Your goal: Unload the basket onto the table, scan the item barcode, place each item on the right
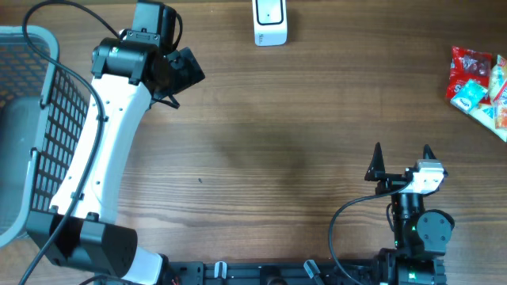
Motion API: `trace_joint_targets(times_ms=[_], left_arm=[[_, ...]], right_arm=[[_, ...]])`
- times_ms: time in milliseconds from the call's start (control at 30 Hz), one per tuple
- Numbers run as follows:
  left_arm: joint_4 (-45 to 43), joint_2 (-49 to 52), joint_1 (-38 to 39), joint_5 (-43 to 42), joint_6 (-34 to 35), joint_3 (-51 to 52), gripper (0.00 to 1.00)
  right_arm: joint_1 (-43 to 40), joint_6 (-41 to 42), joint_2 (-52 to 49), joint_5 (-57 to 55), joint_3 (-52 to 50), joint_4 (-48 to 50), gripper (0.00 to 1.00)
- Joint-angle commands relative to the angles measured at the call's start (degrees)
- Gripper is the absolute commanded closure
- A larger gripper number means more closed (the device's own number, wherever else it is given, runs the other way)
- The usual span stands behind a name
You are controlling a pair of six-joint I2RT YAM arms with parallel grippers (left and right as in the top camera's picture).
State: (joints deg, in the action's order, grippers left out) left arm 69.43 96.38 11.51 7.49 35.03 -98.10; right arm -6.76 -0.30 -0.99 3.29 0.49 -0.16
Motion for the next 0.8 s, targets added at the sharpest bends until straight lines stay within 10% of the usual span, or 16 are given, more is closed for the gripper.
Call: trace_joint_targets(times_ms=[0,767], left_arm=[[0.0,0.2,-0.1,0.5,0.6,-0.4,0.00],[0.0,0.2,-0.1,0.5,0.6,-0.4,0.00]], right_arm=[[0.5,0.3,0.8,-0.3,-0.2,0.2,0.00],[1.7,0.4,0.8,-0.3,-0.2,0.3,0.00]])
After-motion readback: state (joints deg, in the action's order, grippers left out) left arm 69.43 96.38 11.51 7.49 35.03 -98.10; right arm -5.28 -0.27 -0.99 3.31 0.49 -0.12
